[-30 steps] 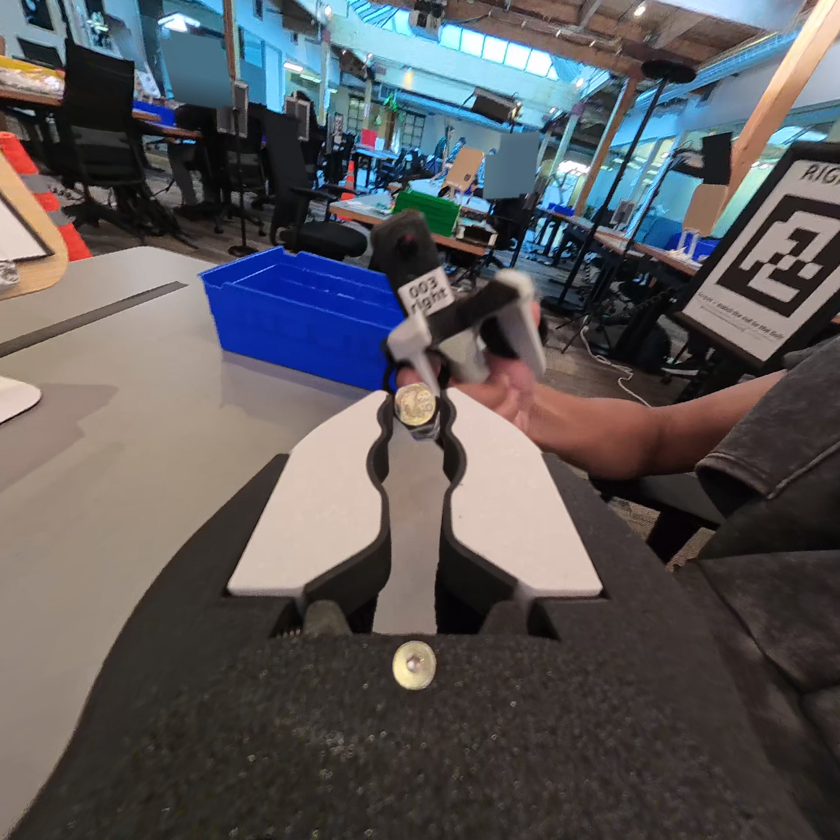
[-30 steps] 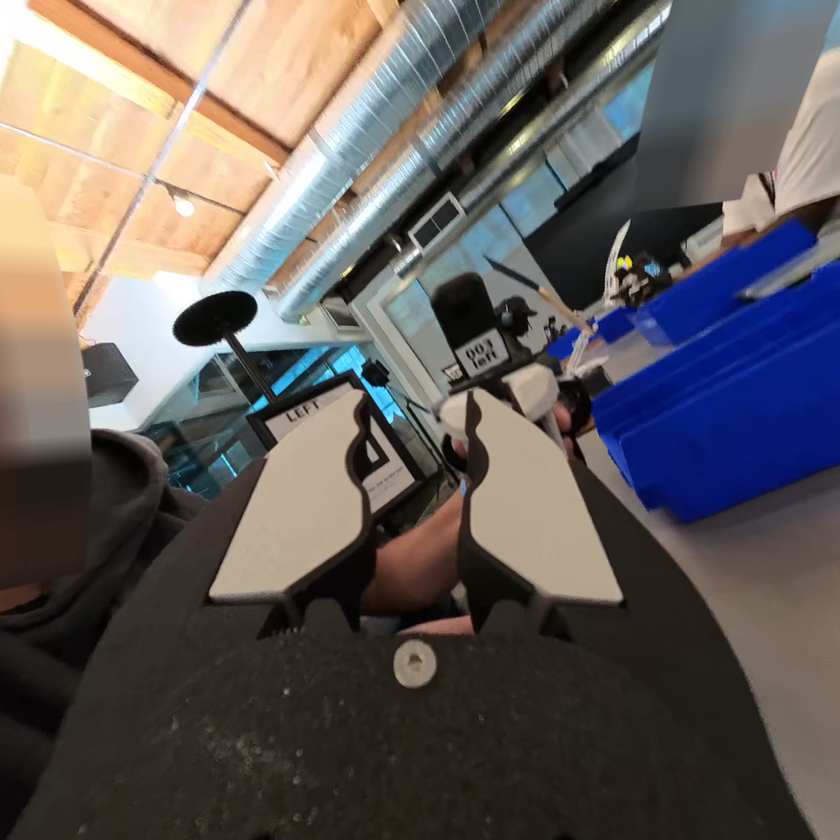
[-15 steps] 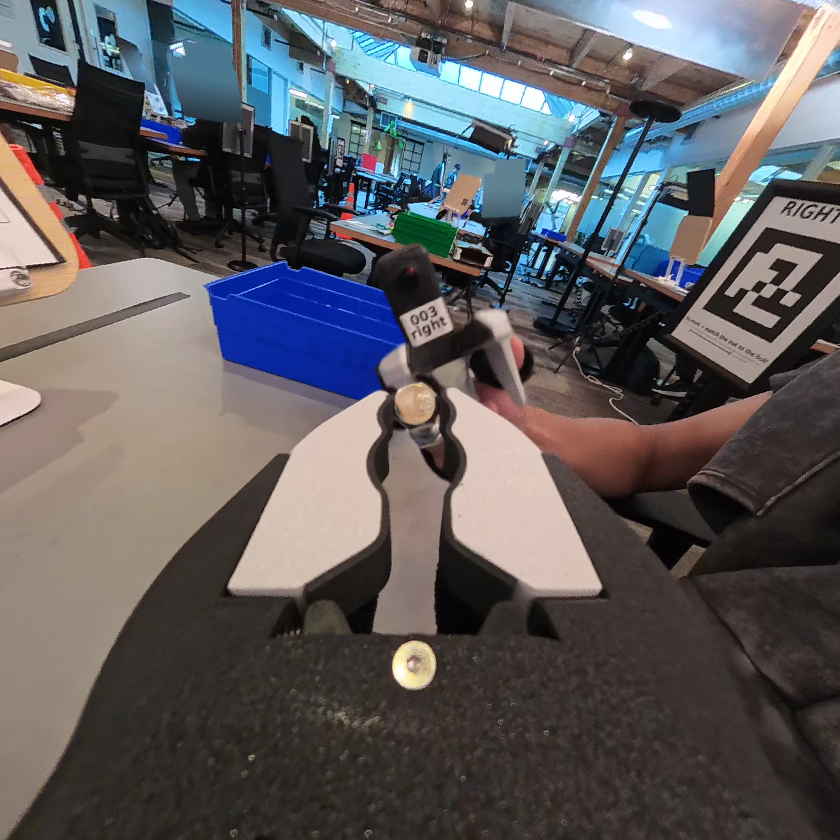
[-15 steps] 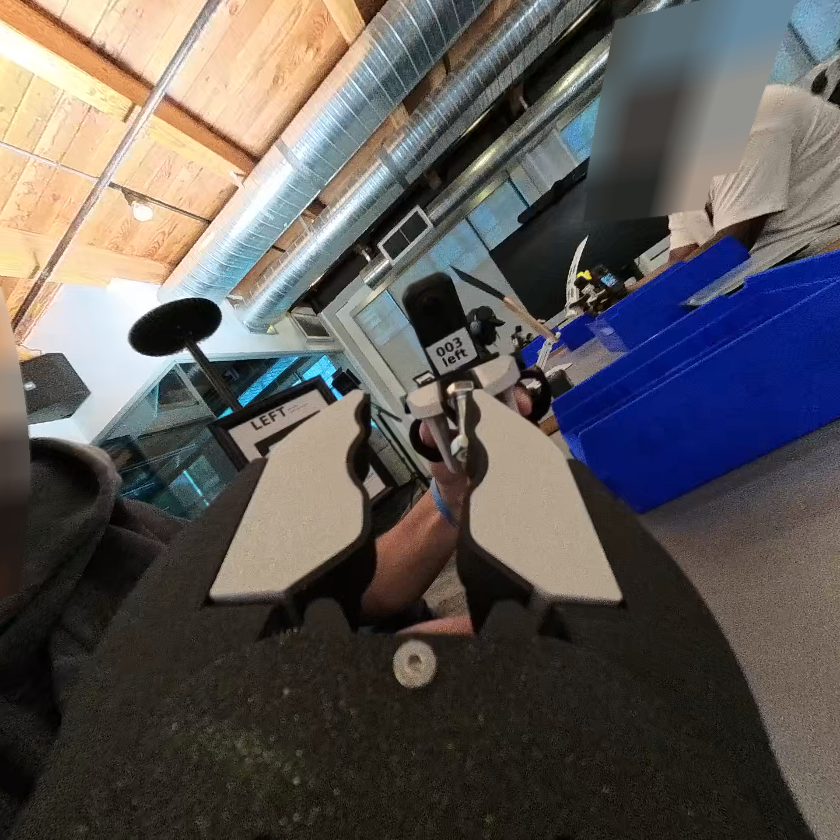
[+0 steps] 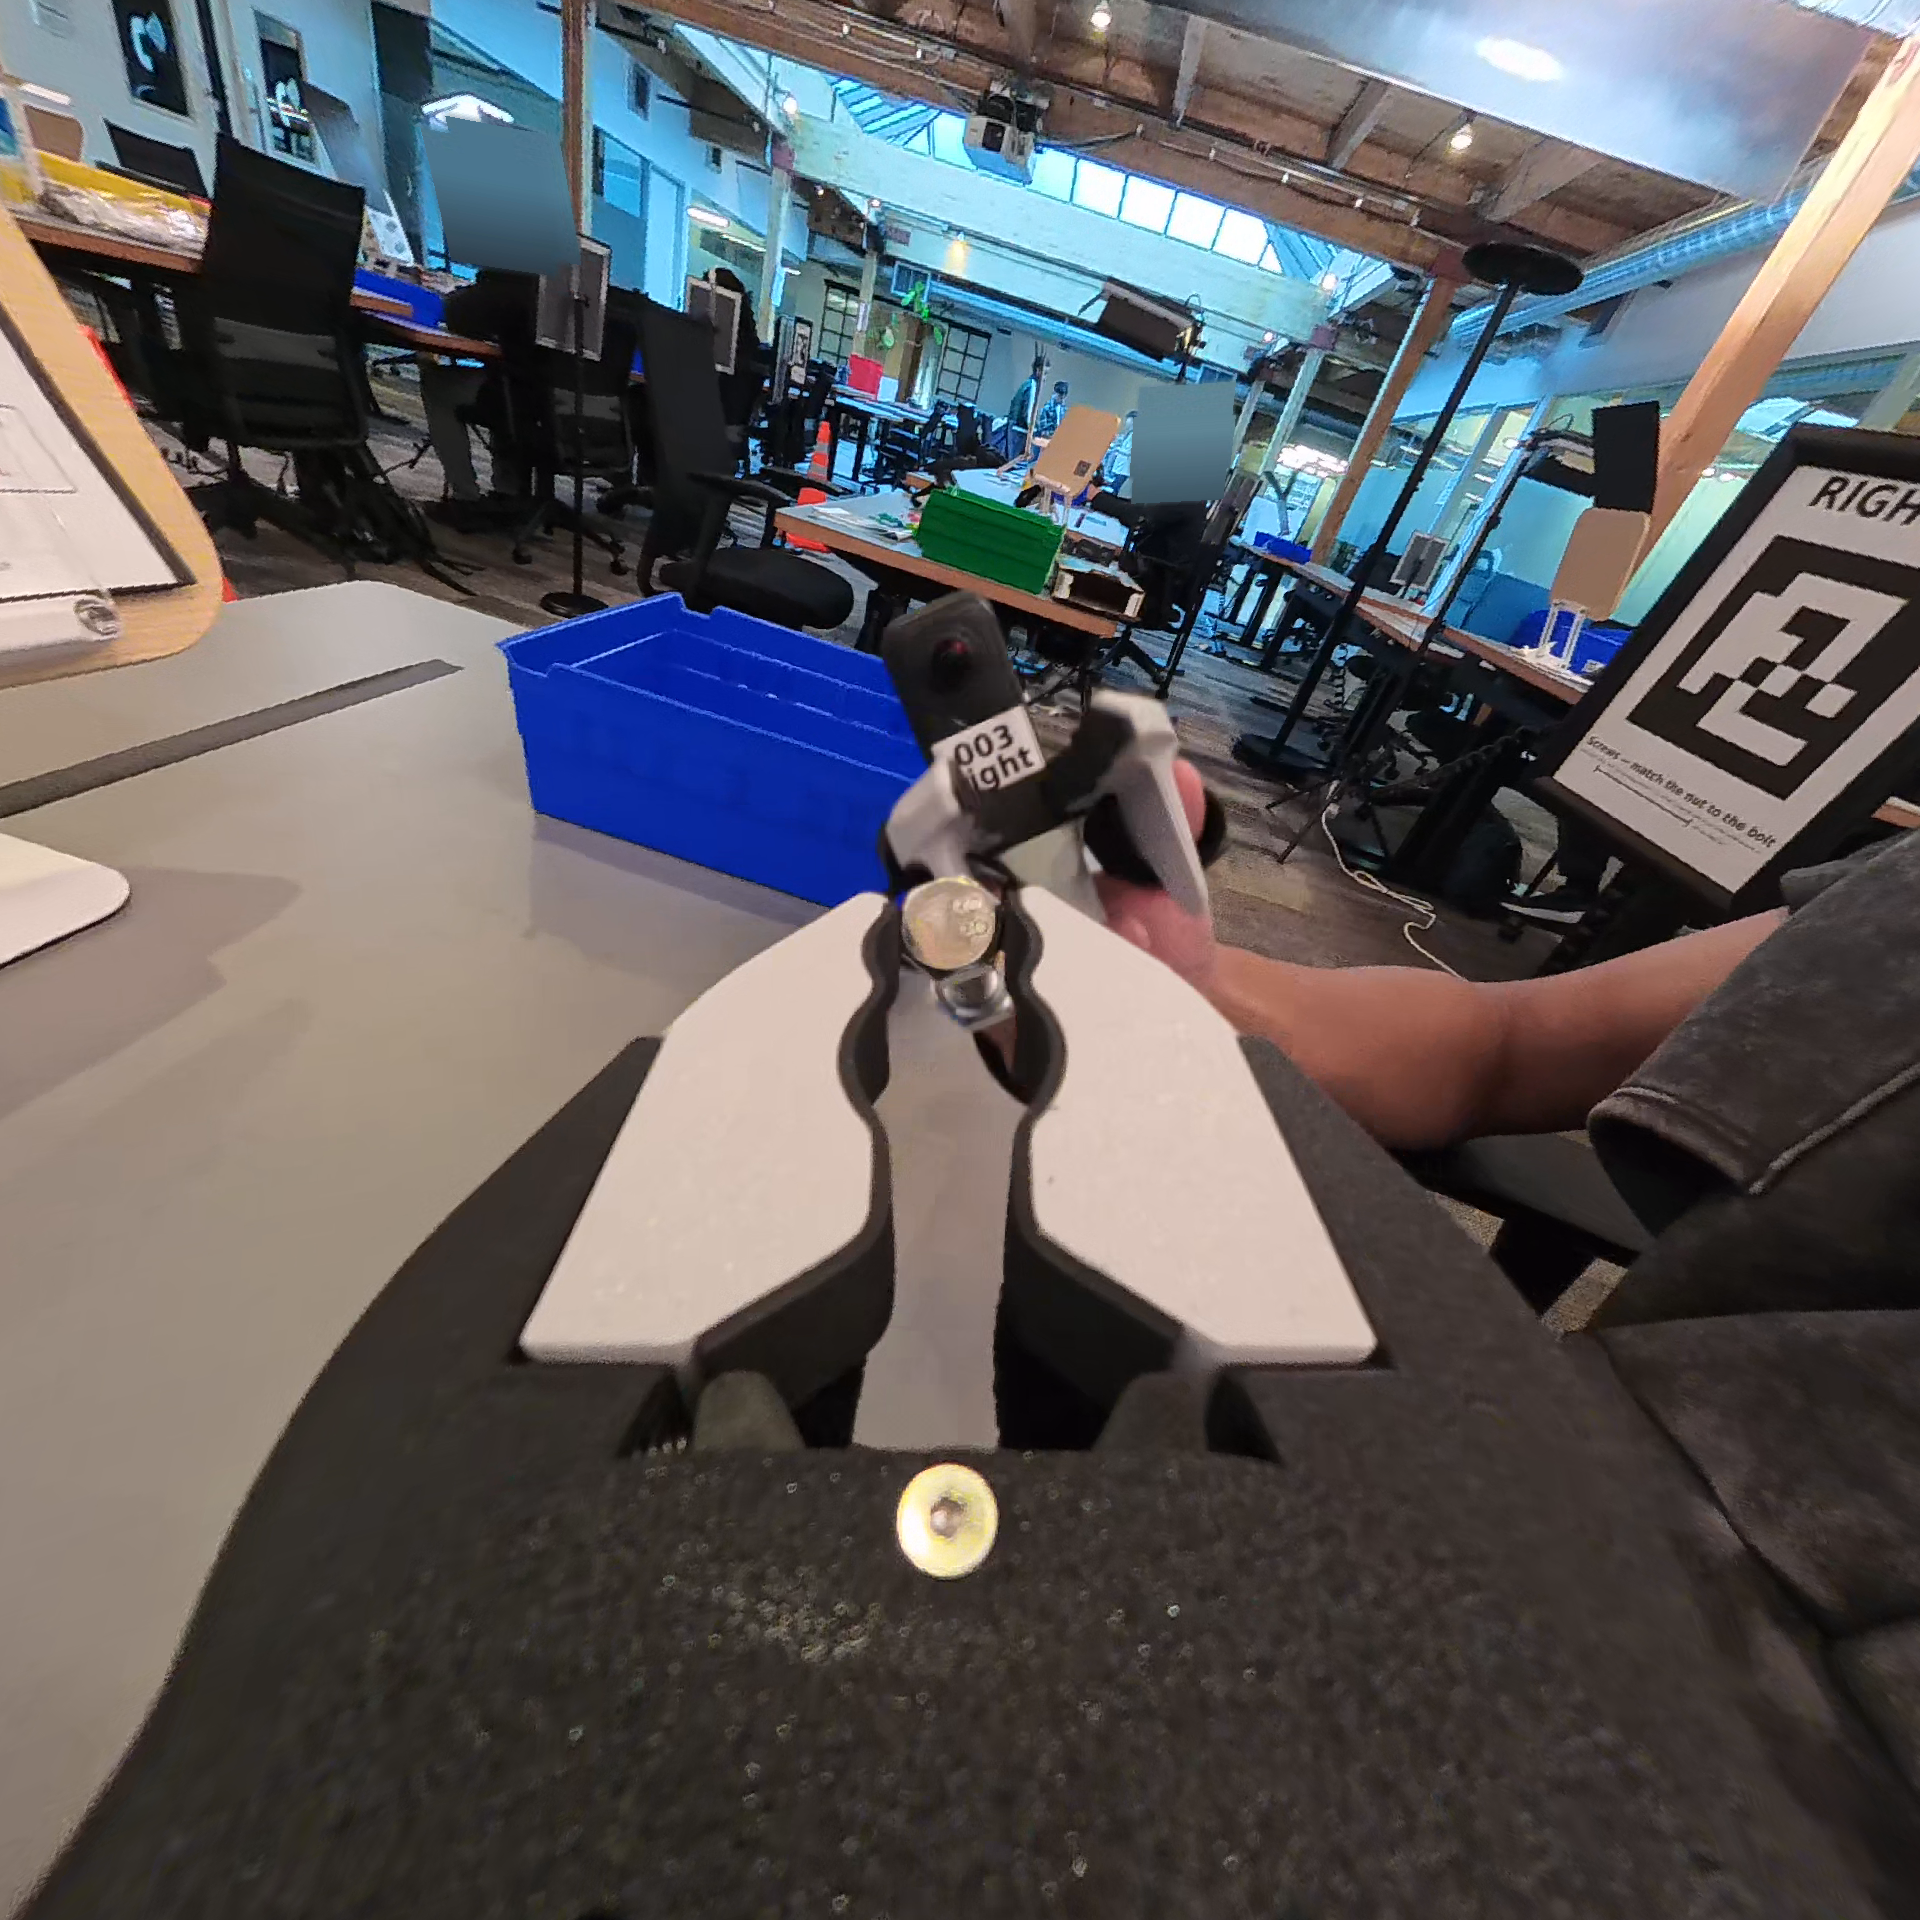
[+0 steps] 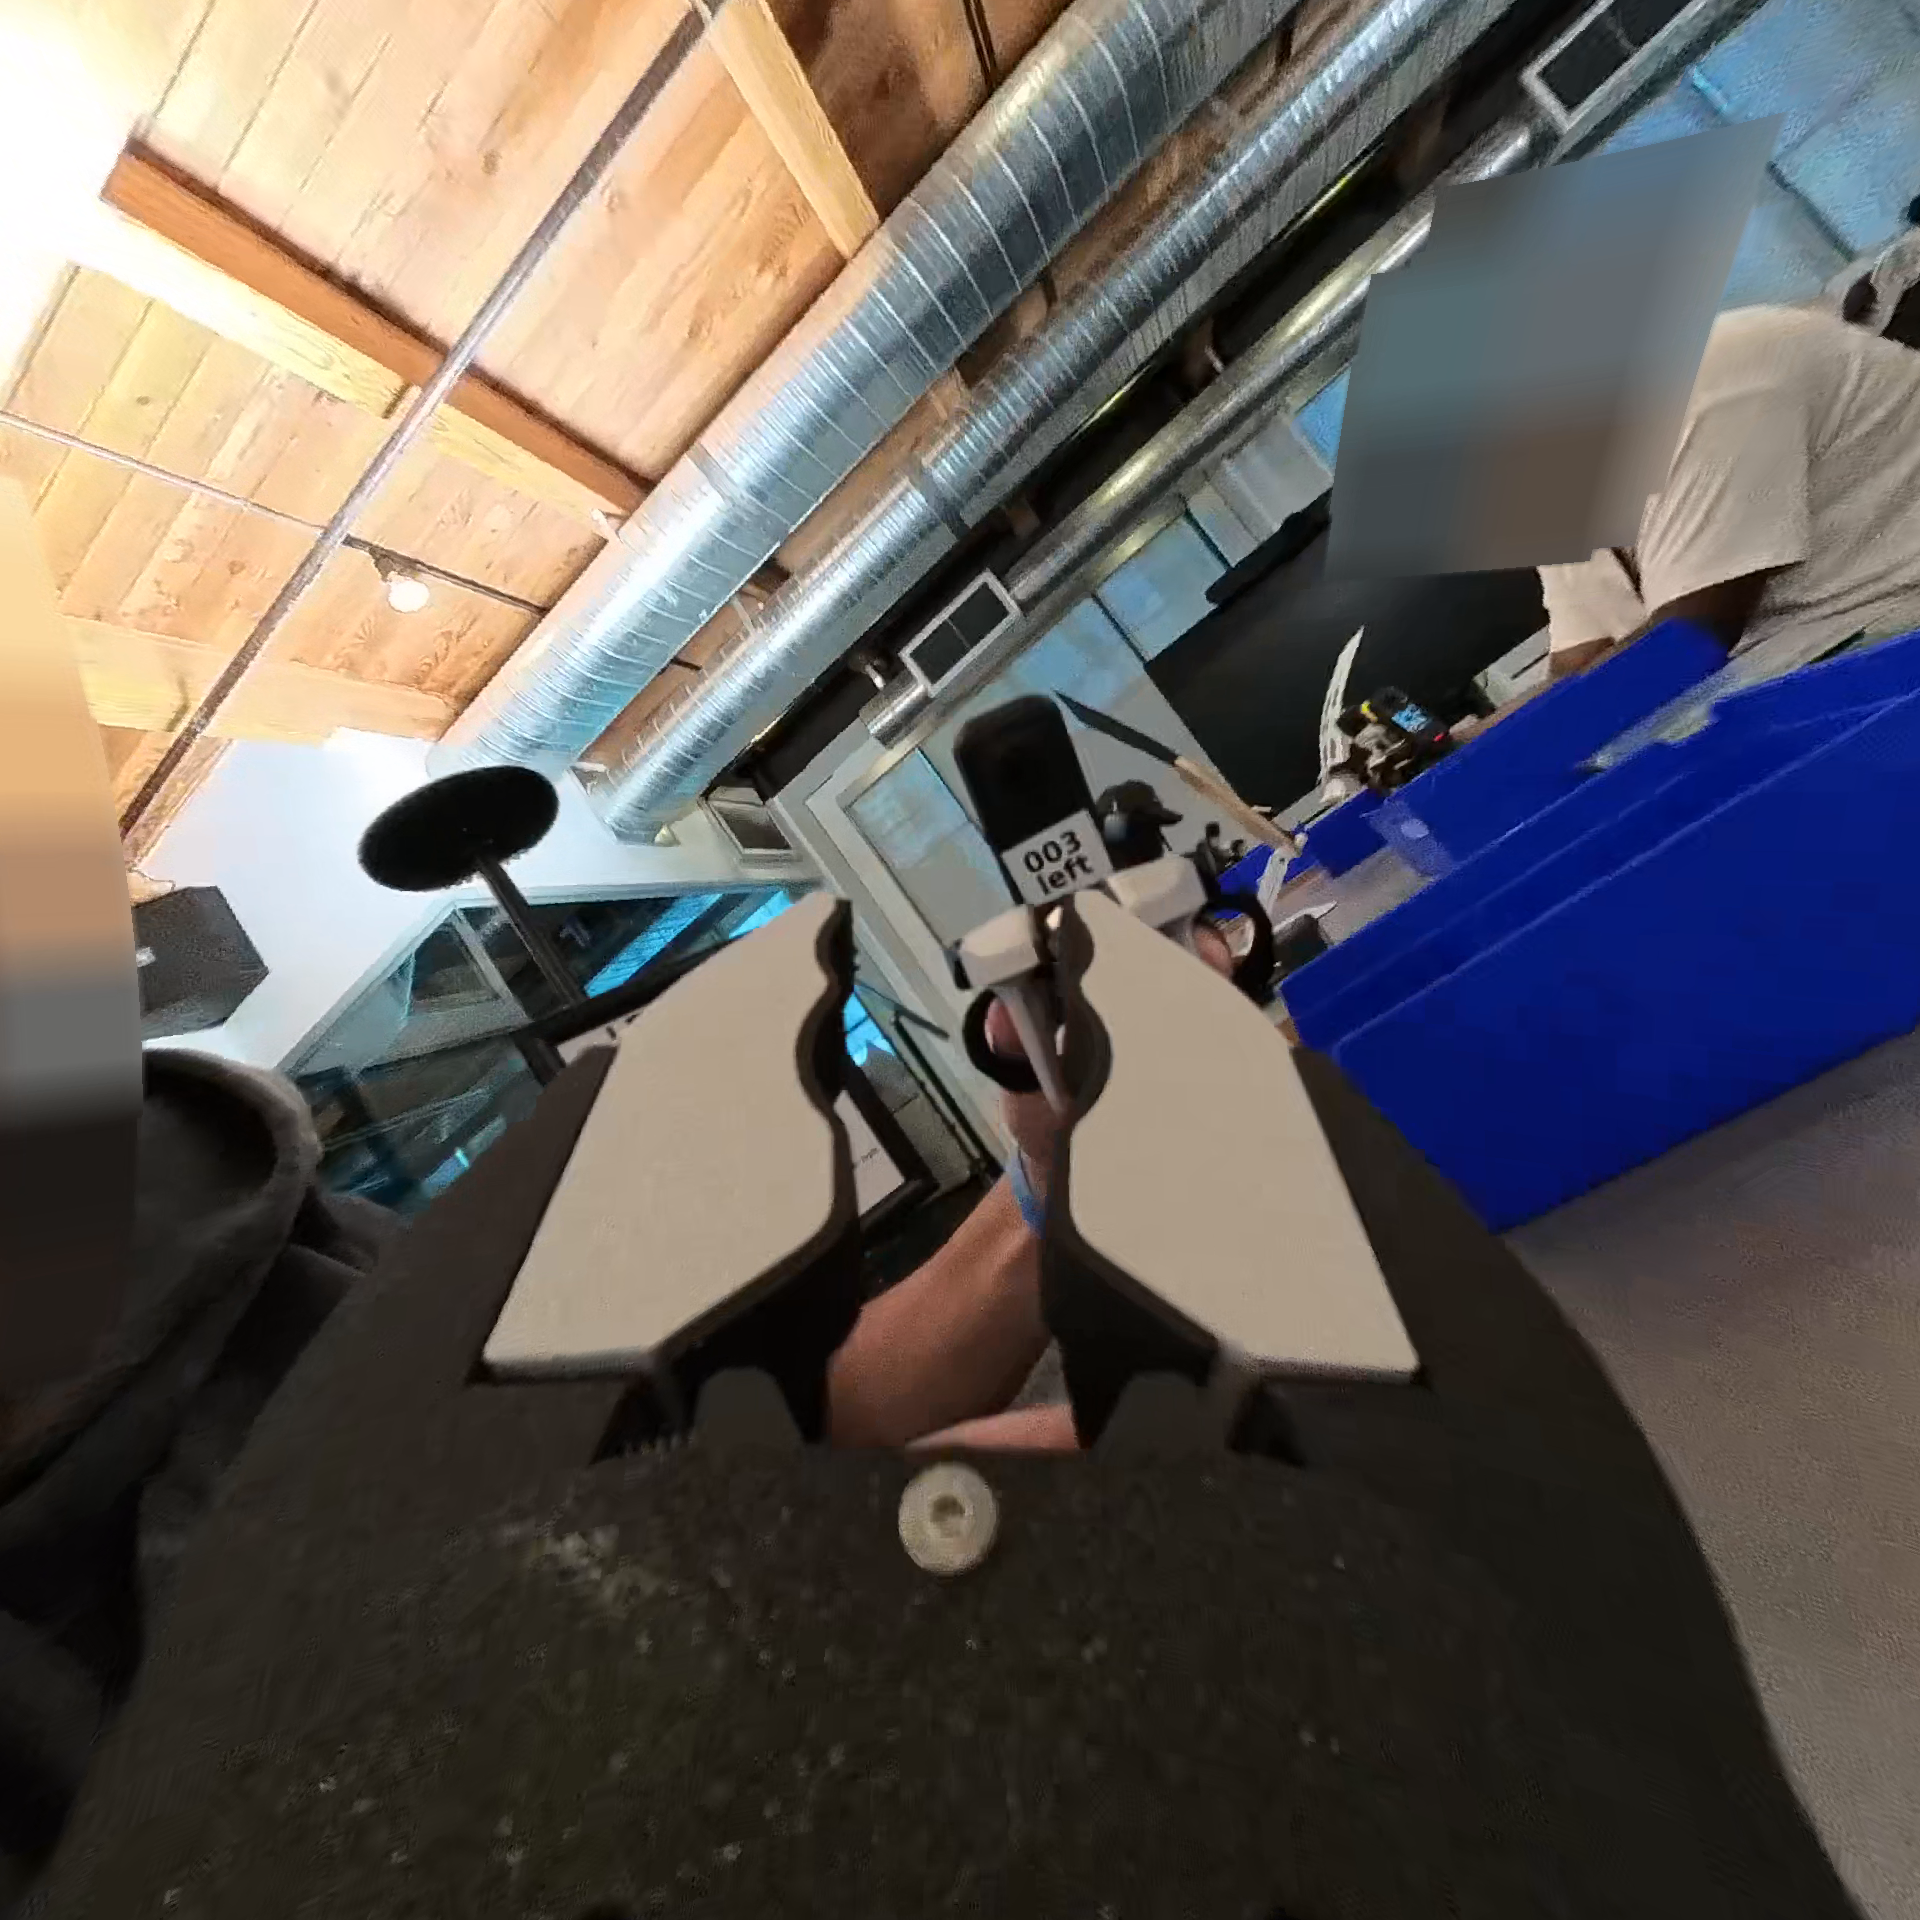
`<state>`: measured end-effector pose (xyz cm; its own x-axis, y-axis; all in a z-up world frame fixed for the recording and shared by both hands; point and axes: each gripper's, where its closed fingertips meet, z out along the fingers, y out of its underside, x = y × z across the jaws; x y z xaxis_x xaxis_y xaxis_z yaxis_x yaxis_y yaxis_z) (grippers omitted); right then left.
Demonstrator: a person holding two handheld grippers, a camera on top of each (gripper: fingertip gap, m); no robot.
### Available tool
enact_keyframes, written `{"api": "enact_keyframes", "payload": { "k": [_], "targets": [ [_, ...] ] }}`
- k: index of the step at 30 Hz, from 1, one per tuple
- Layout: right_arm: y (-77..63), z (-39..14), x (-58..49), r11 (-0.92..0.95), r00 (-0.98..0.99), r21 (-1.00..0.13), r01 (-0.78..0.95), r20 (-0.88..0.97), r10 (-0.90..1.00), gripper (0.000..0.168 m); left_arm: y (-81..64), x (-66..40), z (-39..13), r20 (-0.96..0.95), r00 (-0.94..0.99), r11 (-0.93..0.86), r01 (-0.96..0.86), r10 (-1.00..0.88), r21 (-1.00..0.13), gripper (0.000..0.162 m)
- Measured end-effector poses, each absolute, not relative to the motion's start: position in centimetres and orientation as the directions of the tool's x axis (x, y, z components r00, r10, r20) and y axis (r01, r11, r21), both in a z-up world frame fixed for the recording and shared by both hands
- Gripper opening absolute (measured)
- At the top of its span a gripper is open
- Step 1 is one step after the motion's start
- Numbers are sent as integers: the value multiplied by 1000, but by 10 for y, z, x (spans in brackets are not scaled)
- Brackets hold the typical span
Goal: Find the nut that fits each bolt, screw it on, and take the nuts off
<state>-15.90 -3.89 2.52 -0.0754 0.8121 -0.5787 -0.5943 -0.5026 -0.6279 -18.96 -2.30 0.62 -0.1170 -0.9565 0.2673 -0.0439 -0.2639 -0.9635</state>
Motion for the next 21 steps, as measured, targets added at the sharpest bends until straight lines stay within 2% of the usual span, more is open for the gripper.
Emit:
{"api": "enact_keyframes", "payload": {
  "k": [4, 8, 10, 14, 17, 19, 21],
  "targets": [
    [-32, 4, -165, -534, -23, -635, -558, -631, 775, 37, -23, -191, 10, 281, -132, -280, -23, -951, -960, 18],
    [-43, -16, -203, -687, -181, -547, -479, -704, 687, 43, -27, -187, 11, 281, -150, -280, -23, -948, -960, 18],
    [-48, -6, -202, -694, -263, -509, -509, -676, 688, 39, -27, -185, 6, 269, -137, -265, -45, -953, -963, 18],
    [-38, 2, -181, -554, -99, -596, -581, -624, 775, 40, -24, -187, 2, 270, -120, -266, -53, -955, -963, 18],
    [-32, 8, -161, -484, -61, -567, -666, -606, 793, 33, -21, -189, 3, 278, -119, -274, -44, -953, -961, 18],
    [-30, -9, -176, -553, -53, -588, -590, -656, 753, 34, -21, -189, 6, 285, -128, -284, -29, -950, -958, 18],
    [-36, -19, -194, -638, -130, -549, -540, -694, 708, 39, -22, -188, 7, 282, -132, -281, -30, -950, -959, 18]
  ]
}}
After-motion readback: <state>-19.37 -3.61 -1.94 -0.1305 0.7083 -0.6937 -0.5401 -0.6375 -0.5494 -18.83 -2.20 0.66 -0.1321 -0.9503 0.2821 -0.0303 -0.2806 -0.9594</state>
